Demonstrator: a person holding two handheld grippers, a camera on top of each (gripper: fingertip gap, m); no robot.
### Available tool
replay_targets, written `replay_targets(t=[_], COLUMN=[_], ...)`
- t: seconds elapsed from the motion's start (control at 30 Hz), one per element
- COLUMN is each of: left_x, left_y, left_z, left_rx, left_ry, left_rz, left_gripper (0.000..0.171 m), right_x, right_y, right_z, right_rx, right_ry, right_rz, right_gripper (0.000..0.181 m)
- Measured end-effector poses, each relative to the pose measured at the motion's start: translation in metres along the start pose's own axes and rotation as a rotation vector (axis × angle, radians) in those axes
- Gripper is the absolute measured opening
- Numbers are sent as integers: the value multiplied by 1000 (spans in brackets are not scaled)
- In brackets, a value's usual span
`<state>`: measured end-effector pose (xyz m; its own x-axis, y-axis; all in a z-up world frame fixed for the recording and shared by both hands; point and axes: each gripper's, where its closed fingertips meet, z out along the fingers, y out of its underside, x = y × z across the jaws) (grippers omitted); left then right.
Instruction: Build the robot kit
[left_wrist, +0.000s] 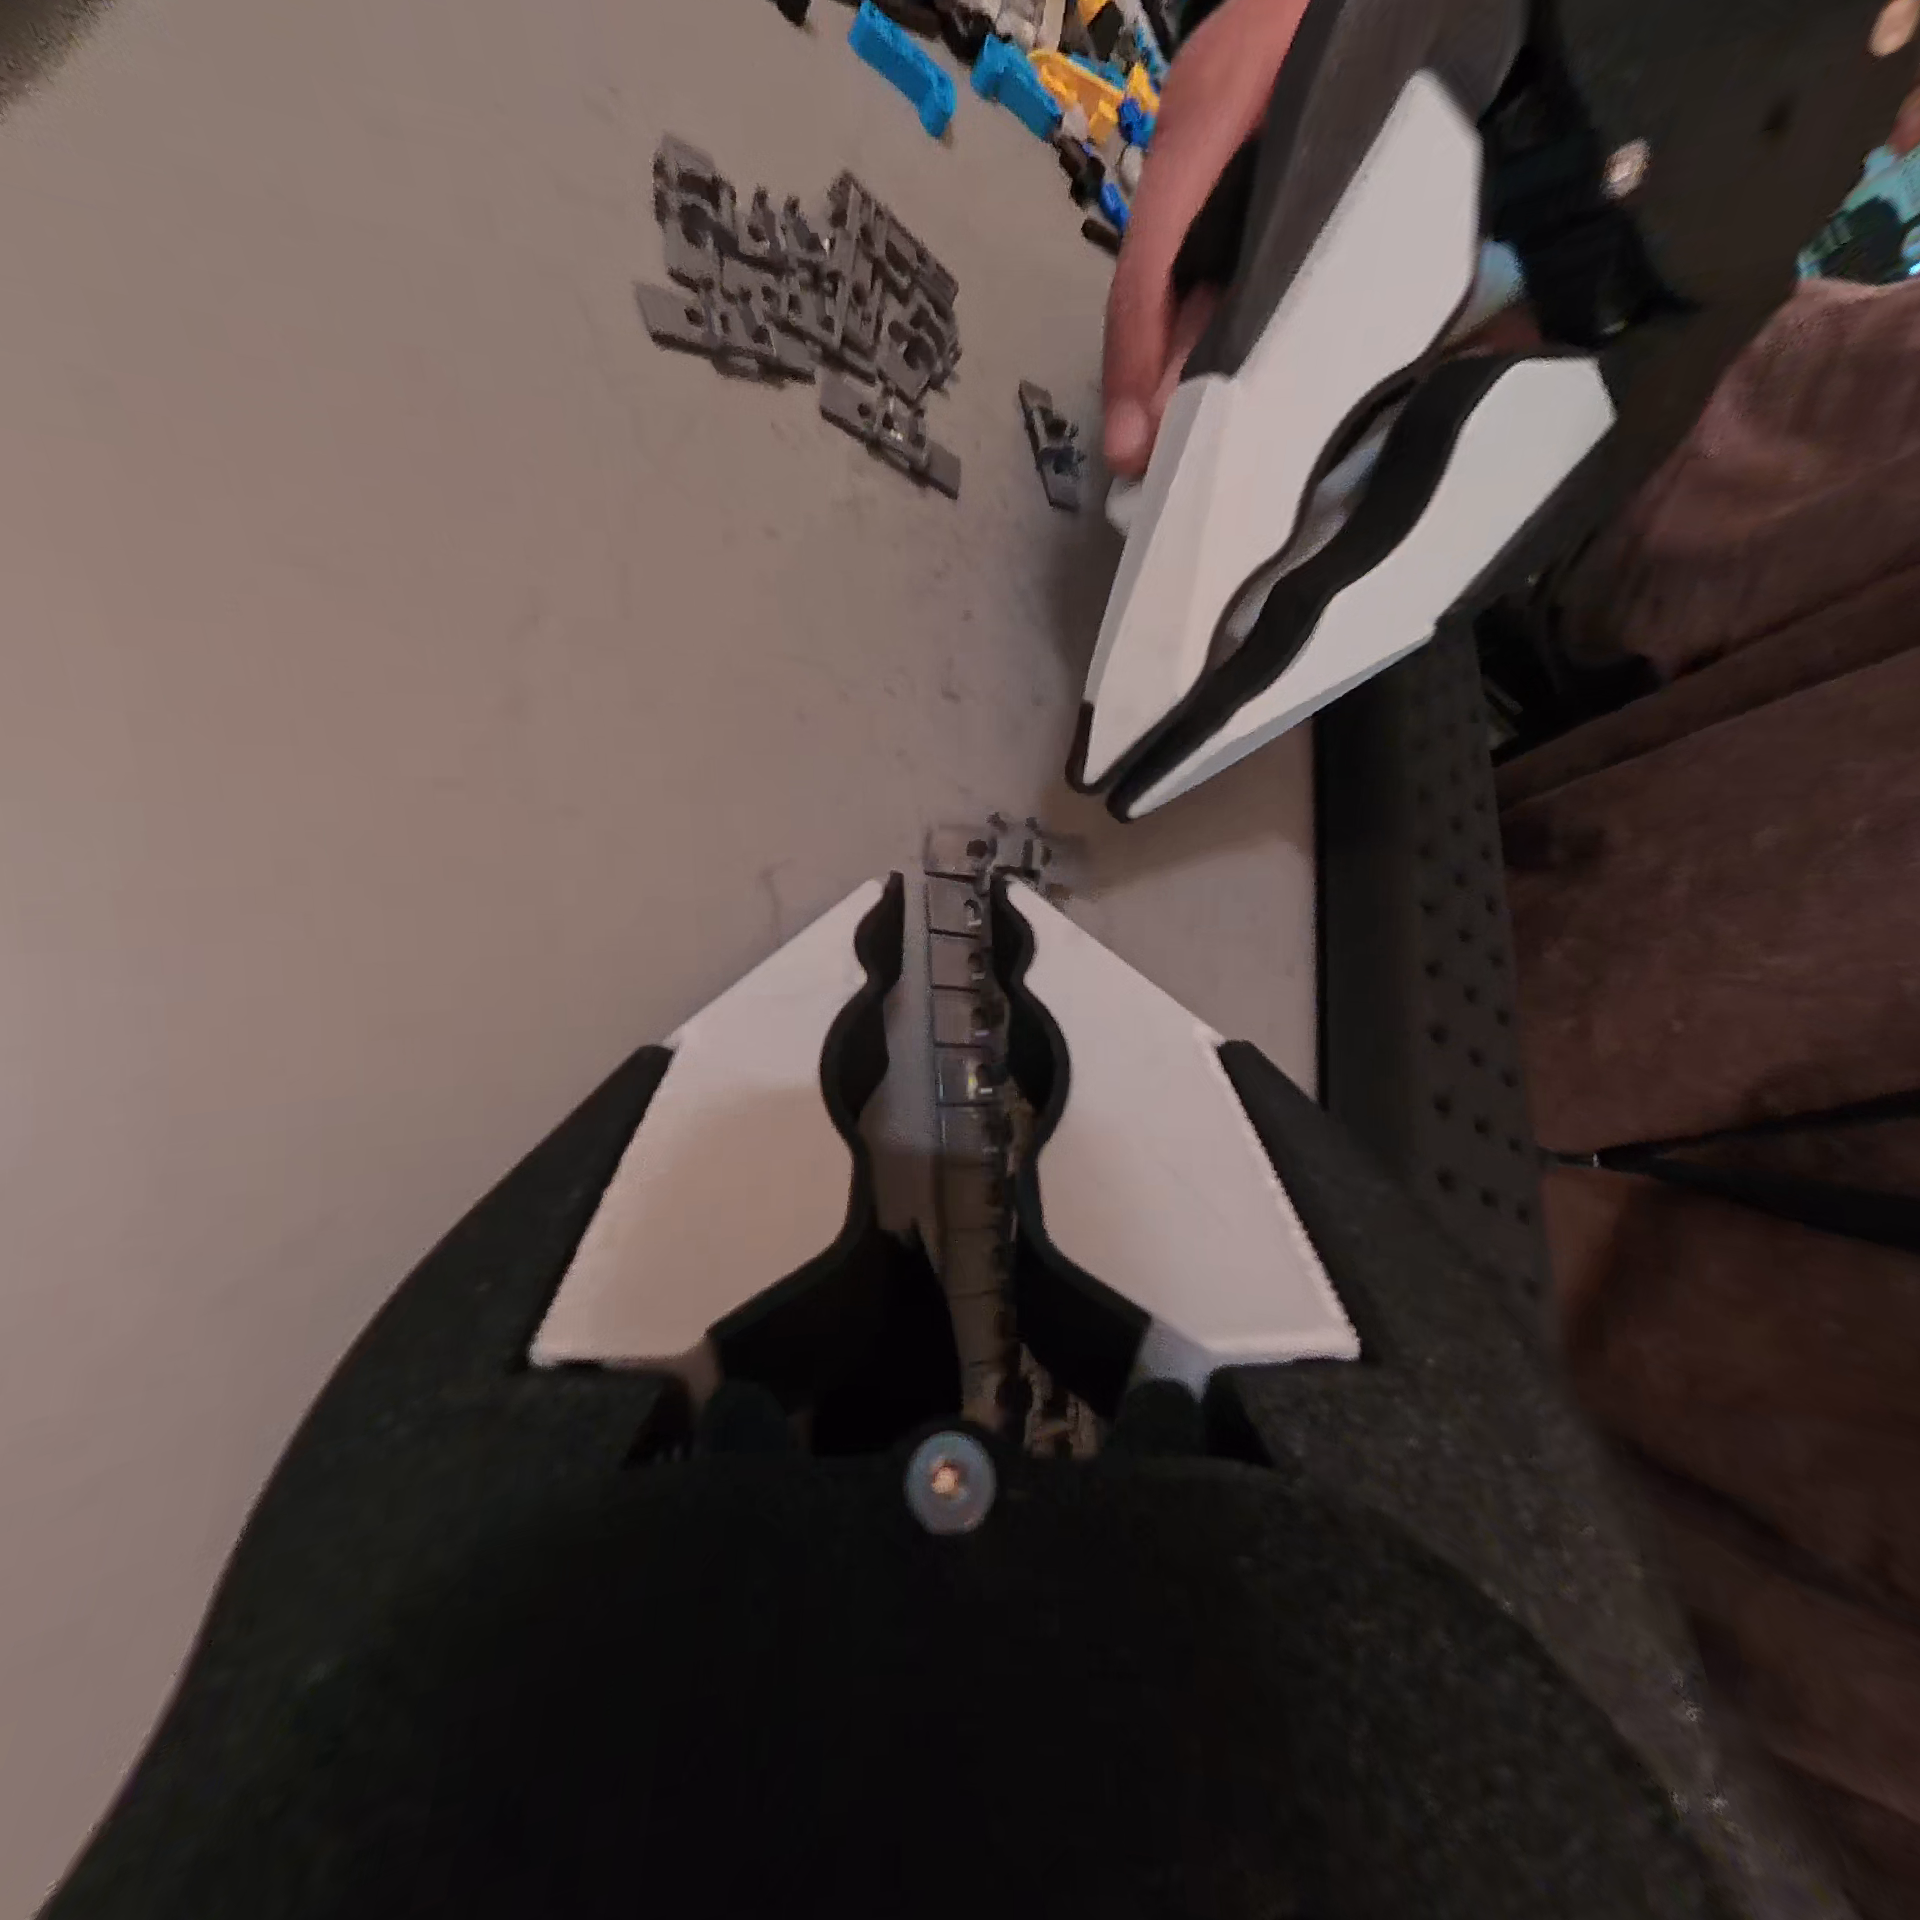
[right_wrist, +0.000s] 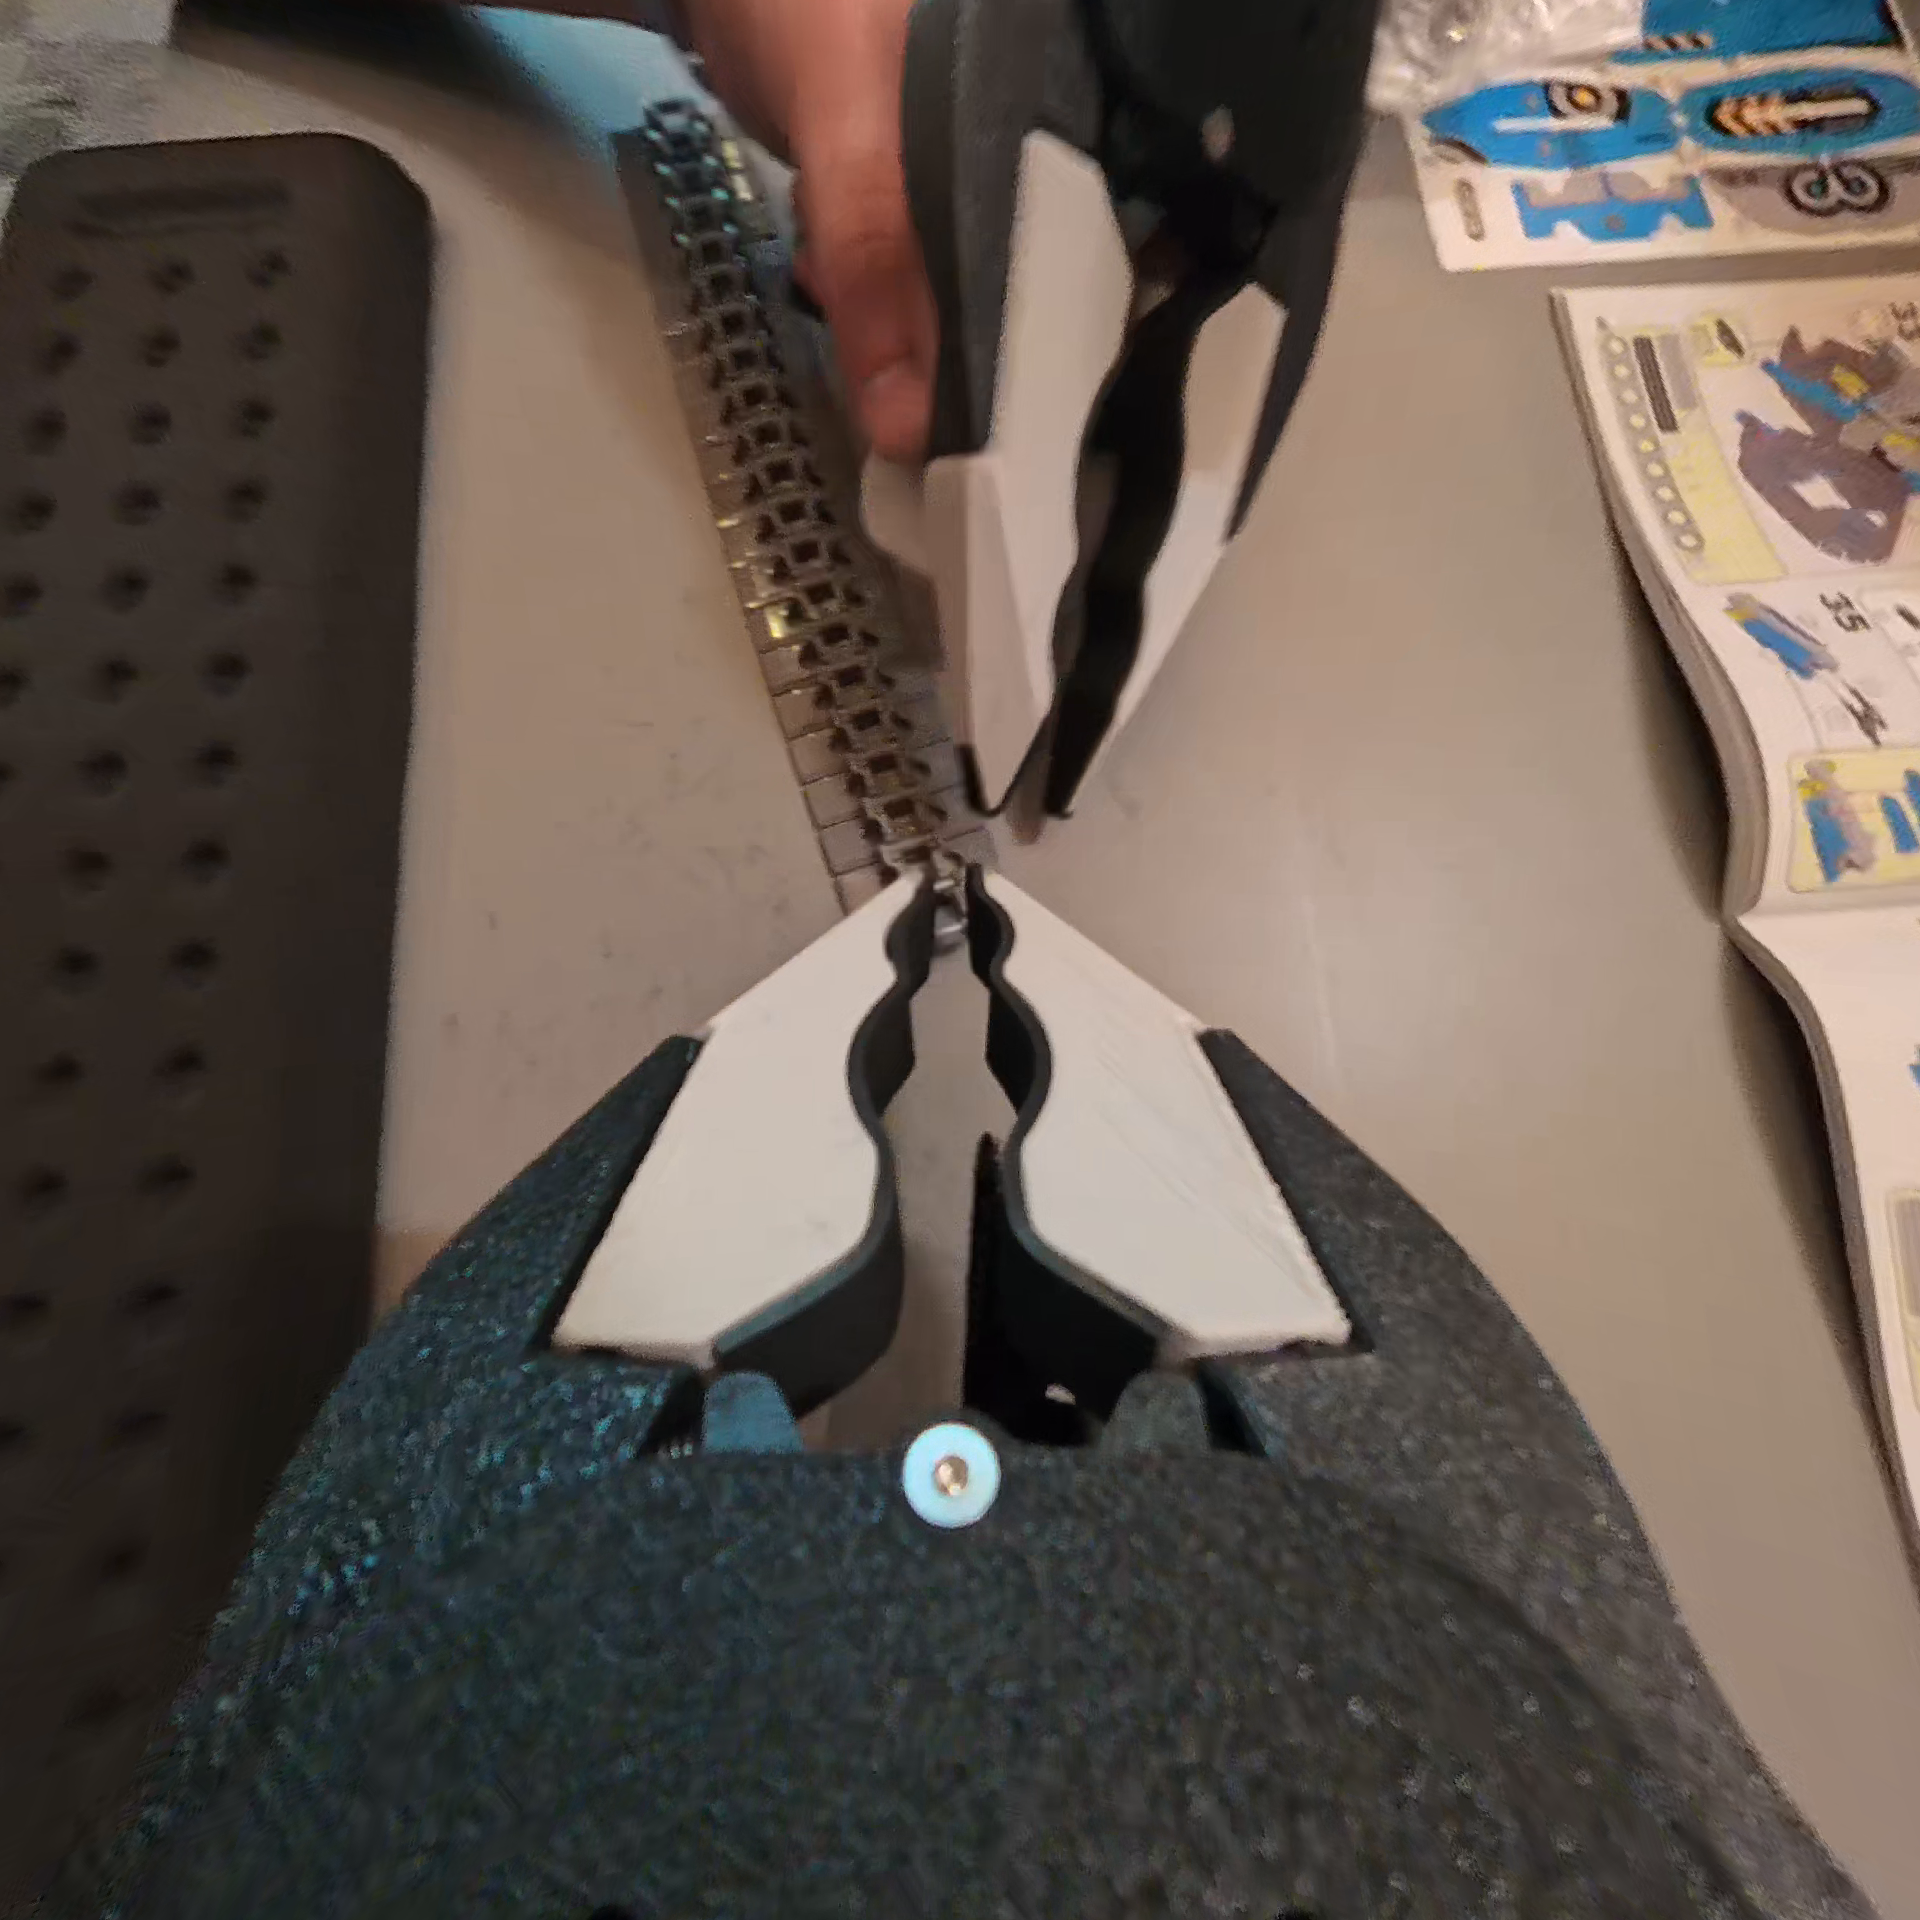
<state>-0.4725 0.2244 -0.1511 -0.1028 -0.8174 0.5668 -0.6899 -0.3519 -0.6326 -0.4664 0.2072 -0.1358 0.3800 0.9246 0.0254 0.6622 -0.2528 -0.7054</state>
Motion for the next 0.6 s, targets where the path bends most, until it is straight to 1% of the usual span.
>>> replay_targets(t=[0.1, 0.2, 0.27, 0.3, 0.37, 0.43, 0.53, 0.6], left_x=[11, 20, 18, 15, 13, 13, 13, 13], left_y=[-5, 8, 21, 22, 21, 21, 21, 21], left_z=[-11, -4, 7, 11, 13, 14, 14, 14], left_rx=[6, -89, -167, -176, -162, -149, -144, -130], left_ry=[4, -57, -109, -137, -151, -152, -184, -181], left_rz=[88, 230, 285, 299, 296, 306, 356, 349], left_gripper=[16, 16, 18, 15, 13, 12, 12, 12], right_x=[-8, -9, -5, -2, -4, -6, -7, -7], right_y=[3, 7, 13, 15, 17, 17, 23, 24], right_z=[6, 13, 17, 18, 18, 18, 20, 20], right_rx=[6, -29, -68, -87, -99, -117, -184, -196], right_ry=[-57, -60, -29, -7, -14, -15, -8, 0], right_rz=[-27, -42, -65, -79, -90, -92, -118, -112], right_gripper=[12, 13, 12, 8, 2, 2, 1, 1])
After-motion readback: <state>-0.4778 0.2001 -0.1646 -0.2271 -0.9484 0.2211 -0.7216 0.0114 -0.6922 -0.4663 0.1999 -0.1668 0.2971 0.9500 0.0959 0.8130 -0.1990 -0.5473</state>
